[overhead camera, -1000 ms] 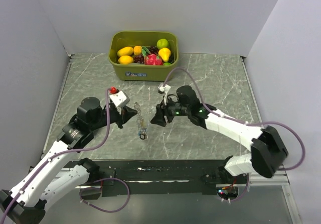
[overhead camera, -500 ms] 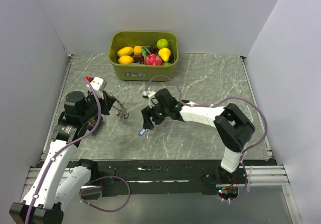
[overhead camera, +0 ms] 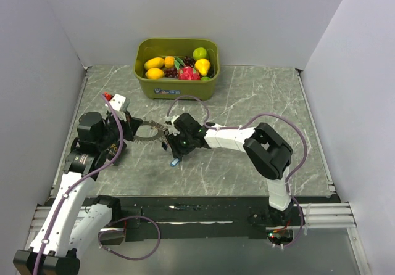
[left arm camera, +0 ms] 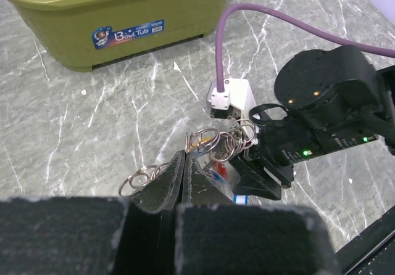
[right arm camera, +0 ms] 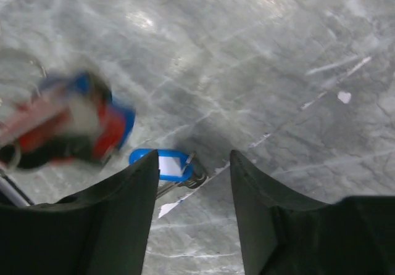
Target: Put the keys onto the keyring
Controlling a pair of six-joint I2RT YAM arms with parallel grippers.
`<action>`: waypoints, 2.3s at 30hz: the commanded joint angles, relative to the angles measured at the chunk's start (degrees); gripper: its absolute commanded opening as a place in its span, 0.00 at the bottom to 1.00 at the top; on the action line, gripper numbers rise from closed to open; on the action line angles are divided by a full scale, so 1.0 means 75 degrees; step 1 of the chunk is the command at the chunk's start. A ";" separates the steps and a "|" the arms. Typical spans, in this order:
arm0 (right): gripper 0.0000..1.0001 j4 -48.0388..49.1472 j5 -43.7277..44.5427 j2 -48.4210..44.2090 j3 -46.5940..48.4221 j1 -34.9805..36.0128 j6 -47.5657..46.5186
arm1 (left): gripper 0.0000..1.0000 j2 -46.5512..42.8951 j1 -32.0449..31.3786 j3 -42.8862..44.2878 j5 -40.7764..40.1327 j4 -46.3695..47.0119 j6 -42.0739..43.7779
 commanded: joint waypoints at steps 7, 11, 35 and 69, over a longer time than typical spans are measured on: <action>0.22 -0.0198 0.0254 0.0119 0.0293 0.0198 0.0291 | 0.01 -0.0138 0.0082 0.0051 0.0248 0.0587 -0.0168; 0.00 -0.0139 0.0219 -0.0021 0.0129 0.0210 0.0244 | 0.01 -0.0173 0.0094 0.0051 0.0225 0.0599 -0.0157; 0.00 0.0433 -0.0963 -0.4719 -0.2013 -0.1231 -0.0447 | 0.01 0.0318 -0.0760 0.0156 0.1410 0.0822 -0.0203; 0.00 0.2380 -0.4187 -0.5203 -0.2063 -0.0950 -0.1267 | 0.01 0.0881 -0.2894 0.0238 0.0822 0.0833 -0.0438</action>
